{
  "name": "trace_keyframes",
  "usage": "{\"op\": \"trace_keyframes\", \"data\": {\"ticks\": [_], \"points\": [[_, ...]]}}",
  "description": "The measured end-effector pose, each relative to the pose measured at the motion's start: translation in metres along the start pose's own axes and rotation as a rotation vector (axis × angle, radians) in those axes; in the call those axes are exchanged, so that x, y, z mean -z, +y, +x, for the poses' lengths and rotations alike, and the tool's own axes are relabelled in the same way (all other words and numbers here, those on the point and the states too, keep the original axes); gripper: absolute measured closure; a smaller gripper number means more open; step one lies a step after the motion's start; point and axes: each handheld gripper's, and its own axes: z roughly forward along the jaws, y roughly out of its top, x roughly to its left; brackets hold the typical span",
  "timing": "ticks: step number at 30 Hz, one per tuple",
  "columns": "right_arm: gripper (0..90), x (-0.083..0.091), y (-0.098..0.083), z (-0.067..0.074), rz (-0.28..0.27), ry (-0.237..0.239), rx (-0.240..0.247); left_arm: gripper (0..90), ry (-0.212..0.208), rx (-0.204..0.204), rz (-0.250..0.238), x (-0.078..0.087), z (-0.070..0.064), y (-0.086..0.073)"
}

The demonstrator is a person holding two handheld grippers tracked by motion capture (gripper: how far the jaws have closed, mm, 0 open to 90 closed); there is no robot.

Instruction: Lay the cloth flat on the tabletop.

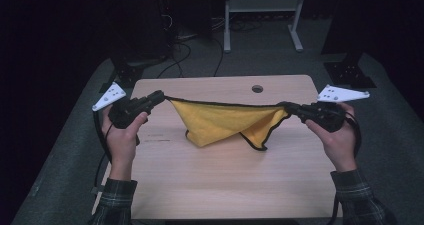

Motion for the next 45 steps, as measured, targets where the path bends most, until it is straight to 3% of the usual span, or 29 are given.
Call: {"op": "trace_keyframes", "data": {"ticks": [4,12,19,23,28,31,35,39,45], "points": [[87.0,0.011,0.014,0.005,-0.035,-0.007,0.028,83.1,-0.007,-0.019,-0.065,0.011,-0.01,0.017],[86.9,0.029,0.027,0.013,-0.079,-0.01,0.06,83.2,-0.023,-0.053,-0.132,0.028,-0.029,0.033],[86.9,0.045,0.029,0.023,-0.094,-0.001,0.087,83.1,-0.039,-0.063,-0.133,0.039,-0.041,0.034],[86.9,0.04,0.028,0.019,-0.076,-0.008,0.081,83.1,-0.023,-0.045,-0.097,0.028,-0.032,0.031],[86.9,0.015,0.034,-0.003,-0.035,-0.036,0.066,83.2,0.001,-0.002,-0.077,-0.002,-0.006,0.033],[86.9,0.0,0.041,-0.017,-0.04,-0.054,0.058,83.2,0.015,0.007,-0.101,-0.017,0.005,0.041],[86.9,-0.006,0.056,-0.025,-0.073,-0.086,0.084,83.1,0.012,-0.011,-0.136,-0.019,0.005,0.051],[86.8,-0.01,0.049,-0.026,-0.058,-0.079,0.1,83.1,0.006,-0.018,-0.082,-0.019,0.002,0.032],[86.8,-0.029,0.004,-0.024,0.024,-0.038,0.062,83.2,-0.011,0.042,0.041,-0.023,0.004,-0.021]]}}
